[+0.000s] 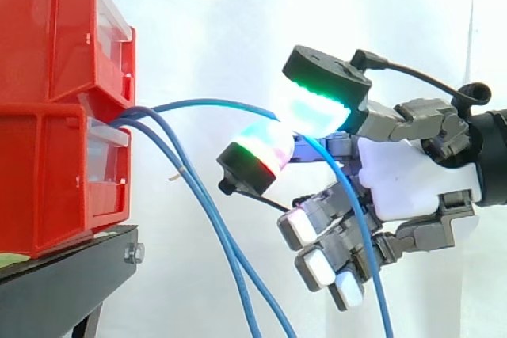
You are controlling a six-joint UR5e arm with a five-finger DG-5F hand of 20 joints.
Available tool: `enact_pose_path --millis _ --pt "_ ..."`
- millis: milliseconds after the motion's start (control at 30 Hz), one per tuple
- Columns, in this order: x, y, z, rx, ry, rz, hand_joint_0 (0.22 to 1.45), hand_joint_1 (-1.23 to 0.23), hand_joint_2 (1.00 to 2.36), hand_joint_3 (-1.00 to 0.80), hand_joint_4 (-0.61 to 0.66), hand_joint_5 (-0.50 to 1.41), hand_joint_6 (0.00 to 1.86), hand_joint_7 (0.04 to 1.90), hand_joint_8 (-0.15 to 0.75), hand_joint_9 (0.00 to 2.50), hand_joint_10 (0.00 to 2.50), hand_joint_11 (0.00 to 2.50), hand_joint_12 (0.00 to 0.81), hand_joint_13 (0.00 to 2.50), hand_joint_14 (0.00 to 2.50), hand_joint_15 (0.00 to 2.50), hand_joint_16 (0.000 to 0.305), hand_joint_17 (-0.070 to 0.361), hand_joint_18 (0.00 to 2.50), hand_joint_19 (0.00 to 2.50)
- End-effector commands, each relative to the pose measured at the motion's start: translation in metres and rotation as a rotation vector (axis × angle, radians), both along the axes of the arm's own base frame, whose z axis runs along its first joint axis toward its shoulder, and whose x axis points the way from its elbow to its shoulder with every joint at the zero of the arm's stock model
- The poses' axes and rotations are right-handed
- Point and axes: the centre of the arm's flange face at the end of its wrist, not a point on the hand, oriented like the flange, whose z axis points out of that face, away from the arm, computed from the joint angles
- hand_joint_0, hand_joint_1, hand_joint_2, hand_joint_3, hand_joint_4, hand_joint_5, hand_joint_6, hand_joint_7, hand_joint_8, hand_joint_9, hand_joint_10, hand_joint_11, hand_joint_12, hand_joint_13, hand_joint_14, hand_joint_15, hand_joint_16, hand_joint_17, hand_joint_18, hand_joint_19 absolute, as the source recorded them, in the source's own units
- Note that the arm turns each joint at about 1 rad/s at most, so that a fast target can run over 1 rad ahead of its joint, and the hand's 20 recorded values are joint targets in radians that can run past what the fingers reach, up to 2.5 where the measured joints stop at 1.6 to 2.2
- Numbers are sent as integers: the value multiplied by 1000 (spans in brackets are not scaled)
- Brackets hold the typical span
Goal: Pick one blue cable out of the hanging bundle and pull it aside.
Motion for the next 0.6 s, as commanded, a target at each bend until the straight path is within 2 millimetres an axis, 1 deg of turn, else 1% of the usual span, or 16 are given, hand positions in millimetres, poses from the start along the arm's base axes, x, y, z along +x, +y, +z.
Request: enact_pose_path --millis 0,67,200,233,267,333,467,533,567 --pt "0 0 -1 0 1 2 357 -690 1000 -500 -156 -91 830 1036 332 1066 16 651 456 1058 20 619 61 136 1036 578" --pt "0 0 -1 0 1 2 361 -672 1000 -500 -141 -95 822 1030 331 1066 16 650 460 1056 20 605 61 137 1035 587" --pt "0 0 -1 0 2 0 383 -554 1000 -500 -122 -97 807 1013 334 1058 17 650 465 1047 20 617 62 139 1020 609" --pt "0 0 -1 0 2 0 387 -546 1000 -500 -118 -98 804 1023 332 1057 17 650 464 1046 18 618 62 139 1016 610" --pt "0 0 -1 0 2 0 408 -500 1000 -500 -125 -98 801 1020 326 1046 17 646 456 1033 20 617 60 135 994 631" --pt "0 0 -1 0 1 2 431 -466 1000 -500 -124 -99 796 1038 320 1038 18 649 448 1024 19 627 58 131 967 654" --pt "0 -1 1 0 -1 0 492 -453 1000 -500 -122 -106 793 1062 302 1018 22 662 426 997 22 639 53 120 909 695" --pt "0 -1 1 0 -1 -1 519 -474 1000 -500 -118 -108 791 1091 302 1011 22 666 417 986 22 649 51 116 890 708" --pt "0 0 1 0 -1 2 535 -518 1004 -442 -110 -110 789 1138 302 1006 22 673 413 982 21 650 51 114 880 717"
